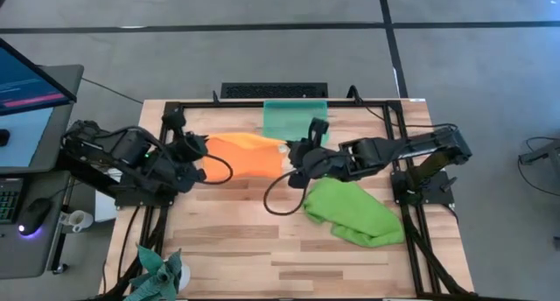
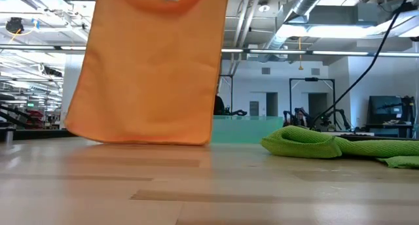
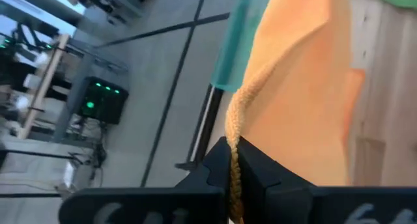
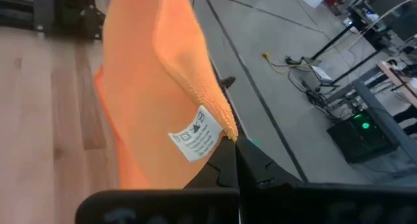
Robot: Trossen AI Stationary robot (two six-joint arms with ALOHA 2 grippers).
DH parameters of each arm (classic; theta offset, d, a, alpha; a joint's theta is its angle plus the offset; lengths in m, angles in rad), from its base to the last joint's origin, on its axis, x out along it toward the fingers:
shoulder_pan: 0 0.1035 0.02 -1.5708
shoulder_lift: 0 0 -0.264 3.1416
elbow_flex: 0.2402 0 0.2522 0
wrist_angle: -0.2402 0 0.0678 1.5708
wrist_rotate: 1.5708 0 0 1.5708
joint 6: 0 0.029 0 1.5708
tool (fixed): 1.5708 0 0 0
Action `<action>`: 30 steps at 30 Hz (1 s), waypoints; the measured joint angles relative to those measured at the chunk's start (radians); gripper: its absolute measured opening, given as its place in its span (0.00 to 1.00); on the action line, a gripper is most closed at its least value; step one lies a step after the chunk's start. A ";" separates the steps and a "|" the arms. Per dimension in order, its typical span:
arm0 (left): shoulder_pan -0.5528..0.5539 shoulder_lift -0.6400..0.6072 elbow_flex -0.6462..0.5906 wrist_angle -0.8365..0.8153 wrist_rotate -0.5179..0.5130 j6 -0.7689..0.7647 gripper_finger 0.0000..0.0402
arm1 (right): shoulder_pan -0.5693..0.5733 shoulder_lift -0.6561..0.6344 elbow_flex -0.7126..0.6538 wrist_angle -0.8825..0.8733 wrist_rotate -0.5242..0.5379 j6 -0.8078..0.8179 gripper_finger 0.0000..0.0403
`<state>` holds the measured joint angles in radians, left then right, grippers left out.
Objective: Roll microfiber towels into tight, uniform cylinder then place into a basket
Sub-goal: Fold the orange microfiber towel
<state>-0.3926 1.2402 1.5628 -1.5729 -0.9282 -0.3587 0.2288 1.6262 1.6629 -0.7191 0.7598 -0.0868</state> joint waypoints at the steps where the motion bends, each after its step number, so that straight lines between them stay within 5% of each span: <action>1: 0.002 0.001 -0.001 0.001 -0.017 0.001 0.00 | -0.003 0.000 0.001 0.005 0.001 0.000 0.00; 8: 0.095 -0.004 -0.002 0.002 -0.180 0.055 0.00 | -0.081 -0.008 0.000 0.075 0.031 -0.067 0.00; 21: 0.331 -0.005 -0.002 0.002 -0.172 0.153 0.00 | -0.154 -0.007 0.000 0.293 0.022 -0.260 0.01; 30: 0.140 0.007 -0.069 0.043 0.330 -0.187 0.00 | 0.012 0.077 0.001 -0.100 -0.112 0.097 0.01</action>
<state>-0.2527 1.2468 1.4936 -1.5295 -0.5984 -0.5458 0.2405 1.7031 1.6634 -0.8186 0.6483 0.0104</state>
